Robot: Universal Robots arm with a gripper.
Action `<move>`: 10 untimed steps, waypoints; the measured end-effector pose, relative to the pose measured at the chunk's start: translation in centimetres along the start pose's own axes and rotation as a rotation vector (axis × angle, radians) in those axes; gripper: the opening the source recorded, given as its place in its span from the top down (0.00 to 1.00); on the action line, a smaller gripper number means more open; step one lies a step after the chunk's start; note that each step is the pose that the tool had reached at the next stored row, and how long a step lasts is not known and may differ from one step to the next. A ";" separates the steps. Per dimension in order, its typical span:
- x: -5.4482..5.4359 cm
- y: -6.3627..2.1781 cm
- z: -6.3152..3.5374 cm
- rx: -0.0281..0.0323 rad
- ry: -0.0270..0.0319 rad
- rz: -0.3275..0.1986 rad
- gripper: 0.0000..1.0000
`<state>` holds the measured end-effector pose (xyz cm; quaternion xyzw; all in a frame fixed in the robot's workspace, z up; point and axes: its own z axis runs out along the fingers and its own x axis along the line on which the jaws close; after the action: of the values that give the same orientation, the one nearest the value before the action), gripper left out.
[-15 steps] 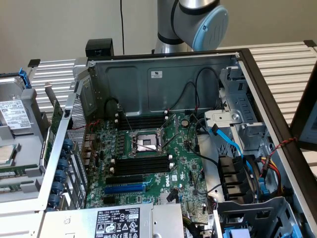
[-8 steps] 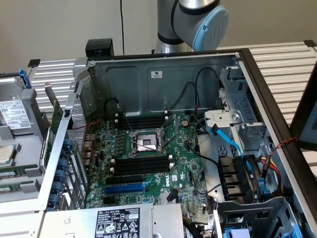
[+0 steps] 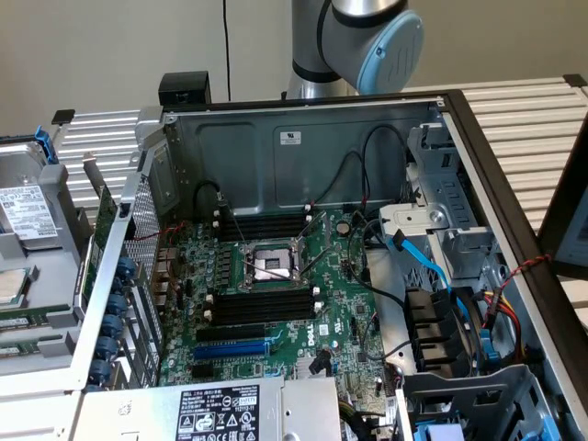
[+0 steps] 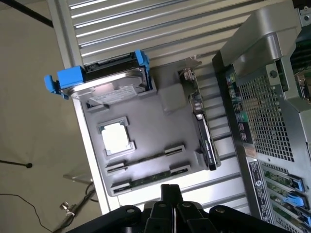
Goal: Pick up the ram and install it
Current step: 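Pick up the ram and move it above insertion slot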
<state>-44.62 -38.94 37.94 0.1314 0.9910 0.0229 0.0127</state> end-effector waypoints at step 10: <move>0.0 -0.01 0.06 -0.0036 0.0088 -0.183 0.89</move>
<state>-44.64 -38.94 37.88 0.0404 0.9988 0.0240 0.0106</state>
